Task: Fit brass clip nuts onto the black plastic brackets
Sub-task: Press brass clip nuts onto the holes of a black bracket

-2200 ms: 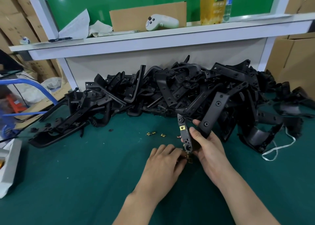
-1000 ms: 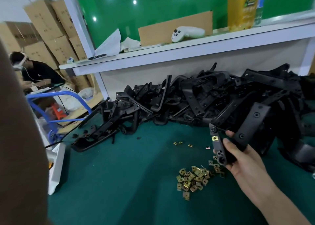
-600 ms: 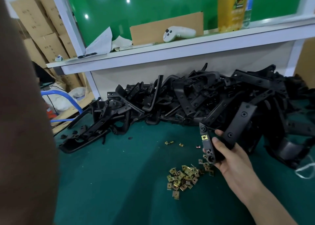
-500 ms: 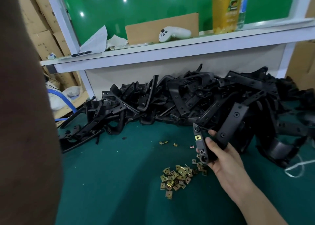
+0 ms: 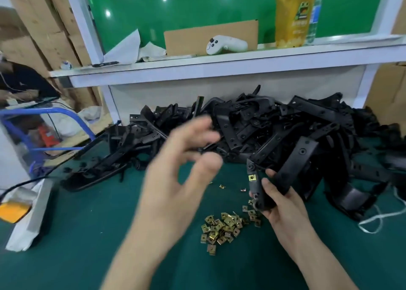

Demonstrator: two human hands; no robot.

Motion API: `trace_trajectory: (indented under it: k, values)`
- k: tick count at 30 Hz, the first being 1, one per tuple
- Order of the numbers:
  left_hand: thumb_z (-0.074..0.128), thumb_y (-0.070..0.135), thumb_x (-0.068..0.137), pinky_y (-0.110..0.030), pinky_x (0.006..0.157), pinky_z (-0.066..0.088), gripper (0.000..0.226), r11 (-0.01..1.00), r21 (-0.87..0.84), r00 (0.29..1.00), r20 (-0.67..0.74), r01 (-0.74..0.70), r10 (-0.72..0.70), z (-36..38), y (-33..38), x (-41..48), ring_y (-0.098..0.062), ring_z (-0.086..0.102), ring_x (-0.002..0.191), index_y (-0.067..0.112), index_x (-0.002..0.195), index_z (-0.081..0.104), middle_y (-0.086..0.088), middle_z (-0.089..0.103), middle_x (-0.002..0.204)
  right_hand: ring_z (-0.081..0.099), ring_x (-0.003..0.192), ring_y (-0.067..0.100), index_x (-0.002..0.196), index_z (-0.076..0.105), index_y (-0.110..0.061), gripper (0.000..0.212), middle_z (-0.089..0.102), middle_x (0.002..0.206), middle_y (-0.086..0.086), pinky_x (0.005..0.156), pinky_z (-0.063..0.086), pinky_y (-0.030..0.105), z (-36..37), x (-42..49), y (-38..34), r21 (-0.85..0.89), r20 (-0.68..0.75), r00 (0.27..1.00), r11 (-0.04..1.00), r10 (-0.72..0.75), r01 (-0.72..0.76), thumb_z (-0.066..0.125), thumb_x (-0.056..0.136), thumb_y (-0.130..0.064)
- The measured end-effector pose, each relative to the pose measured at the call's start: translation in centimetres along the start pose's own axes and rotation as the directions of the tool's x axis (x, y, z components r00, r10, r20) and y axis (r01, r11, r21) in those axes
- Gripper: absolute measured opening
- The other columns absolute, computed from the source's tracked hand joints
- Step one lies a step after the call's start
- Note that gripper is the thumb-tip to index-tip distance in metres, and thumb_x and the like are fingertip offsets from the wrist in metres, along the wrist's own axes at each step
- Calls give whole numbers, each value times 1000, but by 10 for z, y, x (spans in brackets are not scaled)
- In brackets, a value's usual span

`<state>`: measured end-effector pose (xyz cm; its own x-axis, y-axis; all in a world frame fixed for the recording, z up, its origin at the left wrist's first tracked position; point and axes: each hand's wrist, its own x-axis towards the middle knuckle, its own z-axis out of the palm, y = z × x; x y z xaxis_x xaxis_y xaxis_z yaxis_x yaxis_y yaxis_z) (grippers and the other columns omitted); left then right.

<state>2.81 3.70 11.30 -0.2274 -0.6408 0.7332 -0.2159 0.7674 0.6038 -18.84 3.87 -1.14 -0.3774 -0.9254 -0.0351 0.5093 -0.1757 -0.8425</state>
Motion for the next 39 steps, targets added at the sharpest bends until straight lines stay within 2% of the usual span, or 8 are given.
trace_trajectory:
  k: [3,6,9,11,19,34,36,39]
  values:
    - [32,75,90,-24,108,39,47,938,264,939,199,223,-279,36,-31,-38,9,42,128,54,130,45,37,52,123,76,88,23,114,68,-30,40,77,104,2,62,56,29,0,0,1,-10,-28,999,999,-34,33,74,74,-26]
    - [17,86,87,-32,122,18,80,829,543,834,392,130,-388,51,-65,-69,-2,15,146,42,153,23,25,30,149,74,97,21,108,72,-33,36,76,109,-1,69,55,34,-3,2,1,-10,-47,997,998,-57,57,76,72,-30]
    - [13,95,78,-37,124,-7,94,799,600,716,549,22,-432,68,-77,-82,-8,-8,151,43,156,3,13,6,164,72,103,24,105,74,-35,34,75,113,1,73,54,35,-6,1,2,-6,-49,997,998,-61,61,76,71,-30]
    - [18,90,82,-38,123,-11,89,797,603,670,606,-34,-430,78,-77,-87,-12,-6,153,42,156,6,8,8,165,71,106,27,109,72,-32,37,74,116,3,73,55,33,-6,1,3,7,-40,997,998,-61,61,76,73,-29]
    - [30,57,100,-31,104,33,50,796,591,747,586,-130,-314,80,-78,-78,-16,43,122,31,134,57,9,50,132,74,96,24,110,71,-31,36,76,110,5,64,58,29,-5,2,4,-7,-6,998,998,-66,66,75,74,-28]
    - [47,36,102,-28,91,41,23,808,579,899,402,-106,-171,77,-83,-78,-9,54,98,27,107,68,15,63,104,76,92,25,114,69,-27,45,76,109,7,62,59,29,-4,0,3,50,21,1000,999,-16,15,79,70,-28]
    - [52,32,102,-26,89,41,15,836,548,923,335,-29,-188,76,-81,-77,-4,52,94,28,104,67,19,62,99,76,90,26,111,71,-29,42,76,109,7,62,59,29,-3,0,3,48,20,1000,999,-7,6,80,69,-28]
    - [55,30,102,-16,77,44,12,897,285,913,134,338,-386,75,-73,-72,2,56,90,33,100,67,21,67,91,75,92,25,115,70,-29,42,76,110,6,65,59,30,-3,-1,2,36,19,1000,999,0,-1,78,73,-28]
